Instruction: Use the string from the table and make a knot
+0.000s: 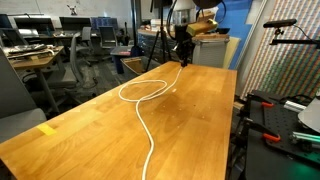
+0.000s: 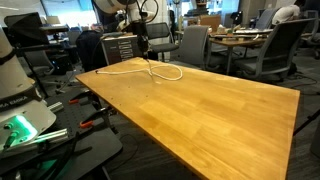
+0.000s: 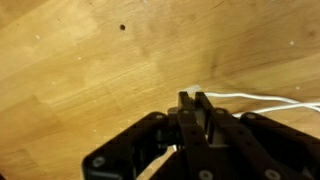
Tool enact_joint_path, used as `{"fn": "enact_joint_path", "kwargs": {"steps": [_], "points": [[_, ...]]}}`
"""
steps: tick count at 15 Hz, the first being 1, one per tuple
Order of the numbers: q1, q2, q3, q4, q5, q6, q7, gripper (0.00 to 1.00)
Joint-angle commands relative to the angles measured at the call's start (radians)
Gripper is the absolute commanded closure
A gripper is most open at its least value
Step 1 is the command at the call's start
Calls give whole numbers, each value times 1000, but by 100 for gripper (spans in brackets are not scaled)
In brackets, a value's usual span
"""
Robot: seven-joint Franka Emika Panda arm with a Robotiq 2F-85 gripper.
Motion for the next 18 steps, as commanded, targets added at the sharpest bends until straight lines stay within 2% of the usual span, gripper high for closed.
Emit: {"fn": "enact_joint_path", "kwargs": {"steps": [1, 3, 4, 6, 8, 9, 11, 14, 16, 18], "points": [[-86, -131, 41, -79, 120, 45, -36, 96], [-90, -121, 78, -90, 191, 138, -68, 96], [-81, -103, 105, -87, 269, 158, -129, 96], [-61, -40, 155, -67, 303, 227, -142, 96], [-41, 47, 196, -26, 282, 305, -119, 96], [-27, 93, 195, -5, 210, 381, -74, 96], [19, 159, 153, 43, 101, 516, -8, 96], [89, 234, 73, 135, -1, 657, 87, 96], [140, 288, 12, 217, -37, 705, 127, 96], [167, 338, -26, 302, -24, 704, 151, 96]]}}
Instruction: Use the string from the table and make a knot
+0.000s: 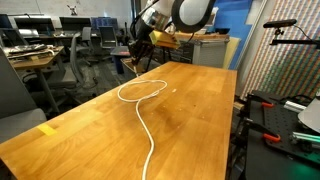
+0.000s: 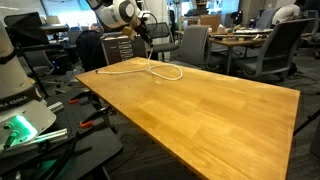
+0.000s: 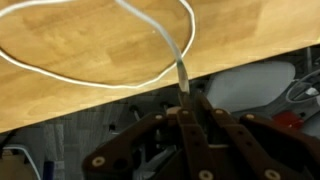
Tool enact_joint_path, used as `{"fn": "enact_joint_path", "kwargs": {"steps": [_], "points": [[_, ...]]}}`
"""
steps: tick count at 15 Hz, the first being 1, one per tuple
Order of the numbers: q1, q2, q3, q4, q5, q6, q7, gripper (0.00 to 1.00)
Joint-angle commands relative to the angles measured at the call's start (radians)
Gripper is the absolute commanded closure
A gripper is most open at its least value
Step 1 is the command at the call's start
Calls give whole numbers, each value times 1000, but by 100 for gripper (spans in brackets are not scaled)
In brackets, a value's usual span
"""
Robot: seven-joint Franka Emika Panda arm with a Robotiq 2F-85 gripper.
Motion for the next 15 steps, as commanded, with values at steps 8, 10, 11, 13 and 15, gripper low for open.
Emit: {"fn": "enact_joint_path", "kwargs": {"steps": [8, 10, 11, 13, 15], "points": [[160, 156, -162, 235, 26, -219, 136, 66], [146, 170, -160, 233, 18, -174, 110, 85], [148, 169, -156, 232, 15, -192, 117, 76], [133, 177, -135, 233, 26, -204, 101, 41], [131, 204, -138, 247, 27, -208, 103, 34]]}}
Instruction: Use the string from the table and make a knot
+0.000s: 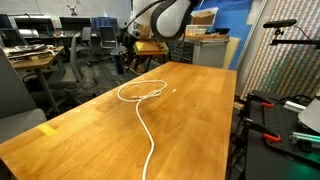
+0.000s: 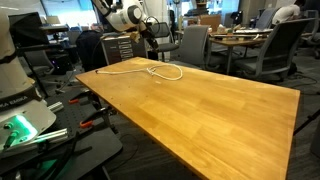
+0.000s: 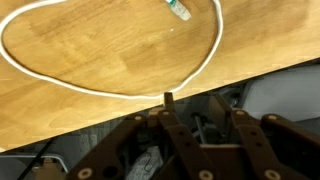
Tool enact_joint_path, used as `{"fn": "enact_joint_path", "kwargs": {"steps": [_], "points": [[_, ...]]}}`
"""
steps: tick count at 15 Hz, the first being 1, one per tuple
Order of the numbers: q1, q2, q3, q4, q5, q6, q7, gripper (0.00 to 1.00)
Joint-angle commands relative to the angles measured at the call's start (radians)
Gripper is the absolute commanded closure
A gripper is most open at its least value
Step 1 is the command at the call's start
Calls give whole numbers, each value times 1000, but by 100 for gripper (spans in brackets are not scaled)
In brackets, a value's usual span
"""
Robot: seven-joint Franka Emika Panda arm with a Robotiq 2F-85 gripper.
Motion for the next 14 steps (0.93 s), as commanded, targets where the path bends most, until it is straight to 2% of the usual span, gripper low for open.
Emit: {"fn": "enact_joint_path", "kwargs": {"steps": [1, 4, 5, 10, 11, 13, 14], "points": [[-30, 43, 29, 30, 36, -20, -26, 25], [-59, 106, 67, 56, 90, -23, -30, 3], [-65, 126, 75, 67, 103, -21, -34, 0], [-56, 210, 66, 151, 123, -43, -58, 0], [-41, 176, 54, 82, 126, -17, -40, 0], [-41, 196, 53, 107, 127, -19, -44, 0], [14, 128, -3, 63, 95, -175, -20, 0]]}}
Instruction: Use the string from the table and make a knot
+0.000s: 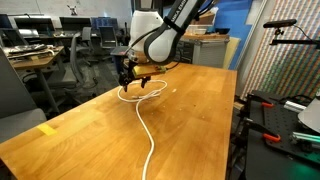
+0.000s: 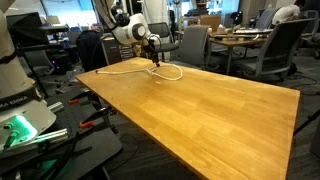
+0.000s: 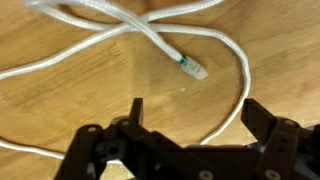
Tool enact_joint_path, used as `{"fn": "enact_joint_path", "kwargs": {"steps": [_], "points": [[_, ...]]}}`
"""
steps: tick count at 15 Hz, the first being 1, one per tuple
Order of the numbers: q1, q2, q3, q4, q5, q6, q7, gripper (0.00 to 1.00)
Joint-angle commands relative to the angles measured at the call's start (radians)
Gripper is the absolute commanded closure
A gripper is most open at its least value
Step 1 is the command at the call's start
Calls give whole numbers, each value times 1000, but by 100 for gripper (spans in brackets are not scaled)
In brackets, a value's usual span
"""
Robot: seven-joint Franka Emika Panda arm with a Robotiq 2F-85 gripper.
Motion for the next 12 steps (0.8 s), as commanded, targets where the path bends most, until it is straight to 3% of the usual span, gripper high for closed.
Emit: {"fn": "enact_joint_path", "kwargs": {"steps": [1, 5, 7, 10, 11, 12], "points": [[40, -146, -39, -109, -28, -208, -57, 0], [1, -332, 17, -193, -100, -455, -209, 0], [-39, -441, 74, -254, -101, -517, -320, 0], [-109, -528, 173, -311, -33, -515, -491, 0], [-98, -446, 155, -240, -82, -514, -380, 0], [-110, -468, 172, -254, -78, -515, -391, 0]]}}
